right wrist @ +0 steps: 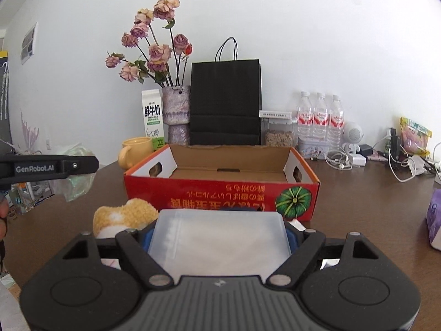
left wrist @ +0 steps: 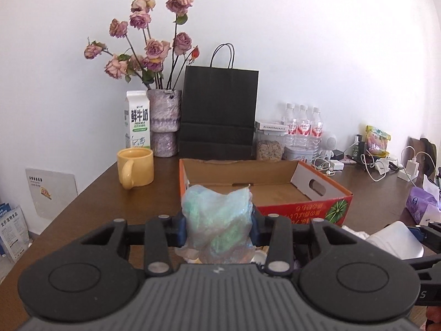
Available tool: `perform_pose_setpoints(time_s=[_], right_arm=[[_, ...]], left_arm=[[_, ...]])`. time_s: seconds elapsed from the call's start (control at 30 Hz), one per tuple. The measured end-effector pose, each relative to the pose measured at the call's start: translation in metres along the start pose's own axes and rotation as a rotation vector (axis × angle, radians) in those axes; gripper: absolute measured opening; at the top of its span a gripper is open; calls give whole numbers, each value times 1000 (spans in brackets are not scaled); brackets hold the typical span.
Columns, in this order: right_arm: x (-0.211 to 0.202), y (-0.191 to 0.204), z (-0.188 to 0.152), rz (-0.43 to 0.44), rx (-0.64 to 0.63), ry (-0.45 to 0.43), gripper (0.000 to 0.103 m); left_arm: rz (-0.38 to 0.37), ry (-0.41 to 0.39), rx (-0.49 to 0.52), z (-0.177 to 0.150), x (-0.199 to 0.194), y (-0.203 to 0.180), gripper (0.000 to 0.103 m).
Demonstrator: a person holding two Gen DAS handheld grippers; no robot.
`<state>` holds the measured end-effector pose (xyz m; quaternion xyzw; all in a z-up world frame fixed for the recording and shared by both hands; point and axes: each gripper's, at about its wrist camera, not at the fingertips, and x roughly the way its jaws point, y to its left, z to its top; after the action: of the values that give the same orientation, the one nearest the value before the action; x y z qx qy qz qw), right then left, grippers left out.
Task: Organize objects
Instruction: 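Drop the green bag into the box while the right tool carries the white container in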
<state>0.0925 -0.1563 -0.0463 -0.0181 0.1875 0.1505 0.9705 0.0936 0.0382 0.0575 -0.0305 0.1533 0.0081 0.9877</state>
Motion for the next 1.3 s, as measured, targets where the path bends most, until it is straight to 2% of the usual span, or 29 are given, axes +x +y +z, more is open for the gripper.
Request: perform_pose_setpoints(time_s=[0.23,0.63,0.93,1.3], right_arm=[[40,-14,43,18,-8,-67,81],[135,-28,96,12,-33,-84,81],[191,-41,111,25,-3,-32,81],[235,-61,103,9,27,105,81]], left_arm=[[-11,-19,-13,33,43,-27,42],[35,22,-85,58,126,-33,42],[69,43,-68,70,174,-39,42],[102,191,-81,58,221,-28,42]])
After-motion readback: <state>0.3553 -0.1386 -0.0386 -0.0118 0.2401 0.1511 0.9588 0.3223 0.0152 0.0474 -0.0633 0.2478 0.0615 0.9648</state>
